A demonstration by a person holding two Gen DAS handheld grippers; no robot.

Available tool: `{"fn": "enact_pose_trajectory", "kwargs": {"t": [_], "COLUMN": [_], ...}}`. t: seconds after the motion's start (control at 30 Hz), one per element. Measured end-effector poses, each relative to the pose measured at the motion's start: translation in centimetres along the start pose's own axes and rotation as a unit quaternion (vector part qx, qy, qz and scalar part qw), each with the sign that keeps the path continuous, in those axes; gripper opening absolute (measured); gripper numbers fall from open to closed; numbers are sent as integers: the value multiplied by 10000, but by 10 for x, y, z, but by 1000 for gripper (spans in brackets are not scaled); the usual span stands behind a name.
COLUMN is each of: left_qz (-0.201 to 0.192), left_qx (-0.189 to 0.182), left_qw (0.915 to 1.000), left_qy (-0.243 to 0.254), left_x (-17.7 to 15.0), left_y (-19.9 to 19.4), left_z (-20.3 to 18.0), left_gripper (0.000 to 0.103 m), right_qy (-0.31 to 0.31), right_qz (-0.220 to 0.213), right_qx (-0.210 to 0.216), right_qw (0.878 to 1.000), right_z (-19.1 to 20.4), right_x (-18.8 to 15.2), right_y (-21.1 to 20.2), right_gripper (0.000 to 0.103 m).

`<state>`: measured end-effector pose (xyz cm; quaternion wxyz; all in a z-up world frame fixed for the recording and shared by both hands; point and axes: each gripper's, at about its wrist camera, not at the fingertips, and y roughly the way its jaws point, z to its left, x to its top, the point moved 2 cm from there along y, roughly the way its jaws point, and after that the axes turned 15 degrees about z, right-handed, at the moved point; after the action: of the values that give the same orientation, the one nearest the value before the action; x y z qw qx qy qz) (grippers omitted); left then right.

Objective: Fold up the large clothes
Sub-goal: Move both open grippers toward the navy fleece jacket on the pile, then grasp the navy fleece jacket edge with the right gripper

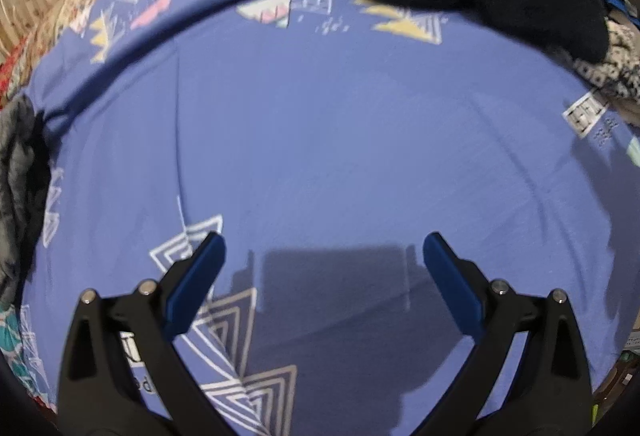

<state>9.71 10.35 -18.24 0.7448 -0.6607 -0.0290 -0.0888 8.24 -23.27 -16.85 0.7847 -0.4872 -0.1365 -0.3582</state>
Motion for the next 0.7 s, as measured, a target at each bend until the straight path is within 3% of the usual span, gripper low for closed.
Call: {"fn": "enact_pose_trajectory", "kwargs": {"t": [0.1,0.23,0.3,0.43,0.5,0.63,0.7], "left_qz": [94,44,-12,-76,-89,55,214], "left_qx": [14,32,12,-79,-125,-198,-252], "left_qw": [9999,10000,10000,9999,9998,9997,9994], "left_qy": [-53,-49,-32,19,82,141,105], "left_x": [0,2,3,6,5,3,0], "left_y": [11,14,12,8,8,18,26], "left_z": [4,5,4,-2,-5,-10,-14], "left_gripper": [95,95,95,95,95,95,95], "right_qy": [-233,-369,0,1052,1353,1396,1298], "right_qz": [-165,43,189,-157,-39,397,520], "right_qx": [-270,-424,-310,84,217,739,816], "right_qw": [9992,9984,9993,9943,9906,9866,9868], "right_z": [6,7,-7,-58,-83,-96,-91], "right_x": [25,49,53,49,48,50,52], "right_y": [9,37,47,34,37,54,61], "right_gripper": [104,104,104,104,104,81,79]}}
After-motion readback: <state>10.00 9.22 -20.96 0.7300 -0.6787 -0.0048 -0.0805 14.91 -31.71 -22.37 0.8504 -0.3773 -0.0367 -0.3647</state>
